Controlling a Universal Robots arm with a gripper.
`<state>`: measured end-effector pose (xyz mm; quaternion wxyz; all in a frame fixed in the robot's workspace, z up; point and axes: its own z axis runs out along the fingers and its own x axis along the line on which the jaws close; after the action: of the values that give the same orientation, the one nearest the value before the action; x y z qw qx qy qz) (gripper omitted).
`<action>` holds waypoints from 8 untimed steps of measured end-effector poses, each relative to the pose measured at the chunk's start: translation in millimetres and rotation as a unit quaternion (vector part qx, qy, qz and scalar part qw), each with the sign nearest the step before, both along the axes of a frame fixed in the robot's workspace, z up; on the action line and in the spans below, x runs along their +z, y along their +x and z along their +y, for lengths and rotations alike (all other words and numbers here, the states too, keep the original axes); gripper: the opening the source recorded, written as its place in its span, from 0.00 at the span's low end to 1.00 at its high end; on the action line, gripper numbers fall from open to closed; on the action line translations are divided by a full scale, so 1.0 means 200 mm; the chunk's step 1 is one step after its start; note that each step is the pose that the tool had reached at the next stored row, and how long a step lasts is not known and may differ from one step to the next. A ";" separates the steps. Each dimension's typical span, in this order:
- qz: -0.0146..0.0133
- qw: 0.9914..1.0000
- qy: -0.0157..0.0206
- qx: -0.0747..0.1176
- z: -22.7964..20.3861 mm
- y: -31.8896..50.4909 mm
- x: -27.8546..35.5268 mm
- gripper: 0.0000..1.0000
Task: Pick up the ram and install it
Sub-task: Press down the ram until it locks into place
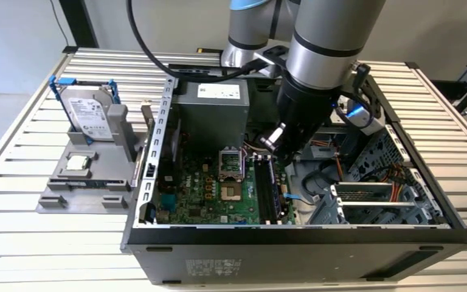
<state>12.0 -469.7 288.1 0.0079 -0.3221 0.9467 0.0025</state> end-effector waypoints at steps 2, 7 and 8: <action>0.000 1.000 0.000 0.005 0.000 0.000 -0.001 0.00; 0.000 1.000 0.000 0.015 0.000 0.000 -0.002 0.00; 0.000 1.000 0.001 0.017 0.000 0.000 -0.003 0.00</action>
<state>11.9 -469.6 287.5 0.0081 -0.3377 0.9412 0.0033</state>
